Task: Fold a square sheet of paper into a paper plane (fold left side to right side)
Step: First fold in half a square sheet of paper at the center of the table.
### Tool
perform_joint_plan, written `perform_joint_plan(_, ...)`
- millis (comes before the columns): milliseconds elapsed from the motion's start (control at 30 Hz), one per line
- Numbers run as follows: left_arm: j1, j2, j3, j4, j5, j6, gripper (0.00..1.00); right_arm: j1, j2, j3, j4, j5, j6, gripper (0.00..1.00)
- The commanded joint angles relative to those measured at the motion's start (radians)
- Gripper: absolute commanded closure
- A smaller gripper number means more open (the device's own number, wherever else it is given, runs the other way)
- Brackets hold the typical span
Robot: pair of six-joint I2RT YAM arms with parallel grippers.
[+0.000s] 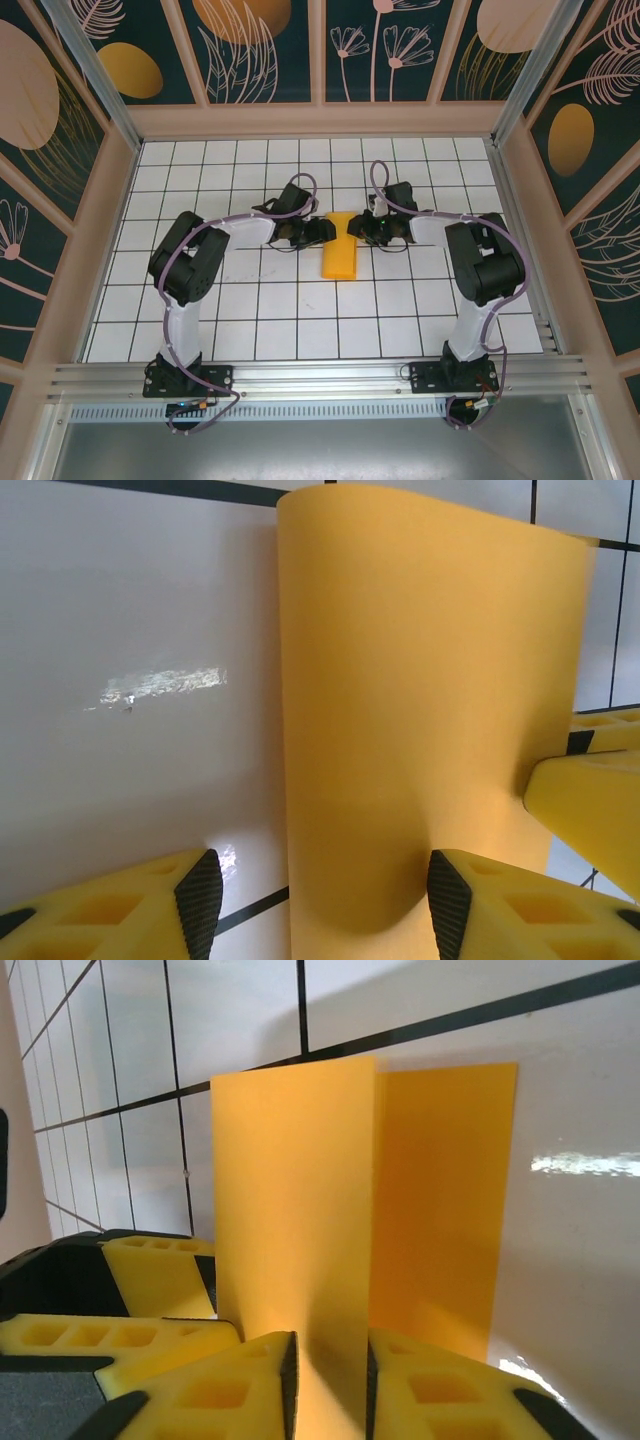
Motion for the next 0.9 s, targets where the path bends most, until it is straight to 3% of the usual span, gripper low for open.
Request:
perform_joint_plan(0,-0.019,0.045,0.031,-0.065,-0.045,0.035,0.41,-0.018,-0.071,-0.008,-0.052,0.047,-0.045,0.66)
perform_joint_plan(167,-0.025,0.059,0.031,-0.070,-0.057,0.040,0.43,-0.064,-0.155,-0.040,-0.116,0.136,-0.088,0.55)
perform_joint_plan(467,-0.048,0.093,0.064,-0.106,-0.079,0.051,0.42,-0.139,-0.254,-0.131,-0.124,0.180,-0.096,0.51)
perform_joint_plan(867,-0.075,0.138,0.120,-0.174,-0.113,0.057,0.39,-0.143,-0.263,-0.155,-0.120,0.175,-0.099,0.50)
